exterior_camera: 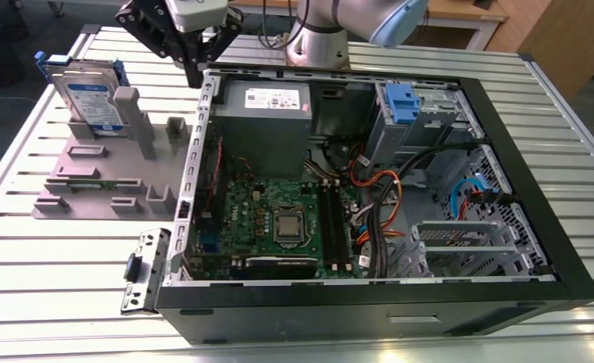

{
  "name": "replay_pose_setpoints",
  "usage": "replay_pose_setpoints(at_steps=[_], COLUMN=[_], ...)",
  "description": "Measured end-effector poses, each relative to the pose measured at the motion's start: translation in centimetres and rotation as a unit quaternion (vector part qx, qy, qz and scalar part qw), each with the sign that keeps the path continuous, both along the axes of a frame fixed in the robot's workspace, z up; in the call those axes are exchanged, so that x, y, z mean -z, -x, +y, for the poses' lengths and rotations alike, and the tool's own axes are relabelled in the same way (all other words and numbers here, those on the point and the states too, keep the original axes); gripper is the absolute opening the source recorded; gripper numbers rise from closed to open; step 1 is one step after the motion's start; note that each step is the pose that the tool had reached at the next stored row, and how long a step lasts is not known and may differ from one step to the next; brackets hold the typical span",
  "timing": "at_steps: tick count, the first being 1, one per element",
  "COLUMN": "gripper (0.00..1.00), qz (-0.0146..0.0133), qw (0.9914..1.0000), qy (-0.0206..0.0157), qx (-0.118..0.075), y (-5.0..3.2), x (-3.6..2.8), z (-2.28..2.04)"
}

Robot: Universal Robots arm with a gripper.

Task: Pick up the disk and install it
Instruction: 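Reach for the disk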

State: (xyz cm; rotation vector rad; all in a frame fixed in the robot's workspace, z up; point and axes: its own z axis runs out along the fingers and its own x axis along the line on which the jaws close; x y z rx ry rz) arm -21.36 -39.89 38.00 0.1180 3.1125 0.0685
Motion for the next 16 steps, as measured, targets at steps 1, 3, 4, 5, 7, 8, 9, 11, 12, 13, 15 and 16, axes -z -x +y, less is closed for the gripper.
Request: replay_pose_setpoints(at_steps=[1,3,4,5,7,8,9,11,12,13,15,16], gripper=[0.1,0.1,0.1,0.1,0.1,0.1,0.1,0.1,0.1,0.1,0.1,0.1], qz=[0.0,0.0,0.0,0.0,0.0,0.0,0.0,0.0,0.0,0.0,0.0,0.0], qw=[1.0,1.0,1.0,1.0,1.0,1.0,1.0,1.0,1.0,1.0,1.0,1.0], qy=[0.0,0.0,0.0,0.0,0.0,0.0,0.0,0.0,0.0,0.0,0.0,0.0], qx=[0.0,0.0,0.0,0.0,0.0,0.0,0.0,0.0,0.0,0.0,0.0,0.0], y=[0.02,0.06,0.07,0.09,0.13,0.16,0.18,0.22,0.24,0.26,0.33,0.38], x=[0.01,0.02,0.02,0.02,0.03,0.04,0.04,0.05,0.06,0.06,0.07,0.08], z=[0.0,0.0,0.0,0.0,0.0,0.0,0.0,0.0,0.0,0.0,0.0,0.0])
